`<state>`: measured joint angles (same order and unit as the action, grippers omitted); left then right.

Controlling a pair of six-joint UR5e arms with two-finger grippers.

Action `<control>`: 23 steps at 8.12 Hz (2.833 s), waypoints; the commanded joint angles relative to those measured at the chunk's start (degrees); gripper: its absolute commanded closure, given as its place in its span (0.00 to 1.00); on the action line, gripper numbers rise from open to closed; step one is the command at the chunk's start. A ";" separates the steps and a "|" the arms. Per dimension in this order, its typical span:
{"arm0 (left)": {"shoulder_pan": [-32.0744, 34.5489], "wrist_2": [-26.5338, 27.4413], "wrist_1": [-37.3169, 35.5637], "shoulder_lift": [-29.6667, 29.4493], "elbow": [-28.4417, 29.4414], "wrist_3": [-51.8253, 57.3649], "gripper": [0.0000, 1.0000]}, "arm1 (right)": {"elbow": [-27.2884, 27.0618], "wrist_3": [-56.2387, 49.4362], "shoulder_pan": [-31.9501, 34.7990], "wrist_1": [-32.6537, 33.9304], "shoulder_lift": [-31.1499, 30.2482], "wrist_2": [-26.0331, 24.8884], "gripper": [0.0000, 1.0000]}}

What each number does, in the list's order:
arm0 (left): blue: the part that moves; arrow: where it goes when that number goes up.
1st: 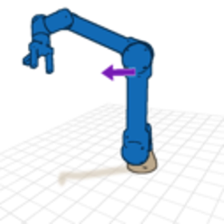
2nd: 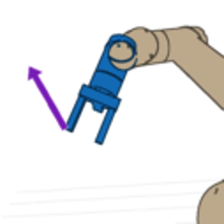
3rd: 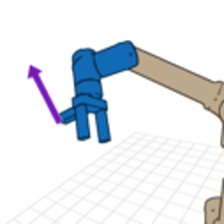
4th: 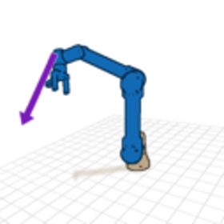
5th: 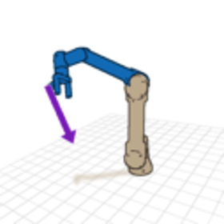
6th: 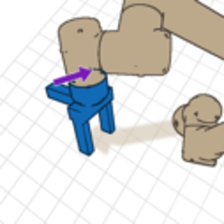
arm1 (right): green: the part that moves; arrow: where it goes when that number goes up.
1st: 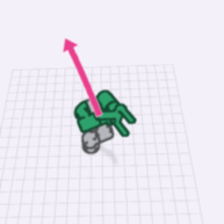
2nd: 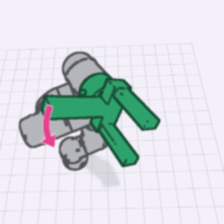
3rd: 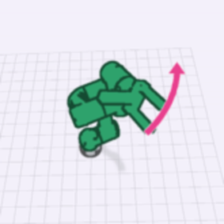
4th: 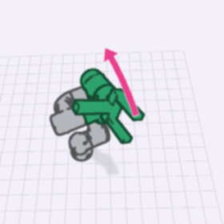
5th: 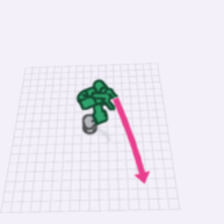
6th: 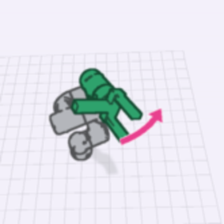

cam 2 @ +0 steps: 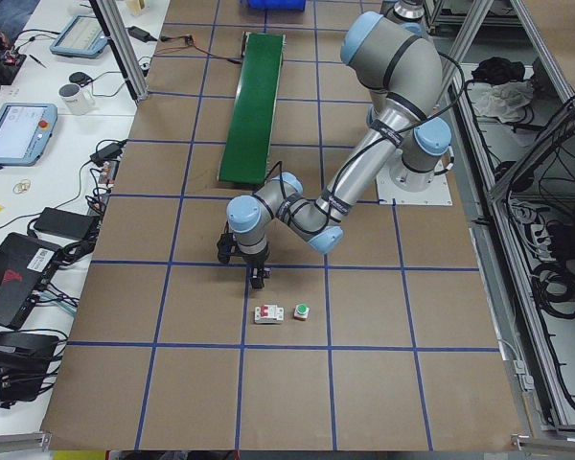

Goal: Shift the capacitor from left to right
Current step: 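Close the left gripper on the brown capacitor and lift it, then carry the capacitor with the left gripper over the conveyor's near end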

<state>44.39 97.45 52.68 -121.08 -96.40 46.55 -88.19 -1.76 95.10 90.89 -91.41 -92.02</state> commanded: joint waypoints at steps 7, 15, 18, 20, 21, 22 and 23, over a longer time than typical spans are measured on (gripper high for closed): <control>0.95 1.86 8.22 5.21 0.78 -4.28 1.00 | 0.03 0.00 0.00 -0.02 0.00 0.00 0.00; 30.22 -7.43 9.81 15.71 0.78 -23.51 1.00 | 0.03 0.00 0.00 -0.10 0.00 -0.09 0.00; 30.49 -8.16 9.12 13.25 0.60 -22.57 1.00 | -0.05 0.00 0.00 -0.19 0.00 -0.09 0.00; 30.40 -7.80 9.20 11.23 0.34 -22.73 1.00 | 0.03 0.00 0.00 -0.45 0.00 -0.09 0.00; 30.40 -7.63 9.20 11.13 0.25 -22.82 1.00 | 0.03 0.00 0.00 -0.46 0.00 -0.09 0.00; 30.40 -6.93 9.89 10.61 0.25 -23.26 1.00 | 0.03 0.00 0.00 -0.46 0.00 -0.09 0.00; 30.40 -7.01 9.90 10.17 0.08 -23.44 1.00 | -0.05 0.00 0.00 -0.46 0.00 -0.09 0.00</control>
<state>74.80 90.09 62.20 -110.07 -96.12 23.55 -88.17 -1.76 95.10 90.47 -91.41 -92.11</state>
